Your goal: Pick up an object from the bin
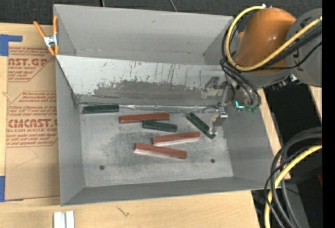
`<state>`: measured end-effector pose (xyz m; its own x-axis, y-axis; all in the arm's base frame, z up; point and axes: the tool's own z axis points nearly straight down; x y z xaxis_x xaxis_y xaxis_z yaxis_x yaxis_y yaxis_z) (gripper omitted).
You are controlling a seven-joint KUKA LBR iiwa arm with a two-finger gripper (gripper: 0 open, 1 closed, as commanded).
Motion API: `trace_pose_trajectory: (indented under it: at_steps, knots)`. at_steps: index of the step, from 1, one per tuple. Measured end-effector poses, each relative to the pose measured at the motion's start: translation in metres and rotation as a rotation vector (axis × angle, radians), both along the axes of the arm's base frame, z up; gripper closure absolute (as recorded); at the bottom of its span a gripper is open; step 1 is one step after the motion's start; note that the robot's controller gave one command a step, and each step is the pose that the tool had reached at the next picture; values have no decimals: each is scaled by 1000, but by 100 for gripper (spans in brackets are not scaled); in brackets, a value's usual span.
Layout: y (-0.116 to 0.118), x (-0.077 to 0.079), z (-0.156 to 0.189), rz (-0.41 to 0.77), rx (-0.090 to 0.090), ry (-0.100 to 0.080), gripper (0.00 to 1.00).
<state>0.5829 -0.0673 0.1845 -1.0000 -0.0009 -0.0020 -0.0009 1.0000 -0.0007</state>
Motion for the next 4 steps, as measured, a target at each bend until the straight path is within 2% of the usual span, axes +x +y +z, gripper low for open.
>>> trace_pose_trajectory:
  at_steps: [1,2,3,4]
  knots:
    - [0,-36,-111,75,0,-1,100]
    - [1,-36,-111,75,0,-1,100]
    - [-31,-41,80,249,-3,-8,100]
    - [-31,-41,79,249,-3,-8,100]
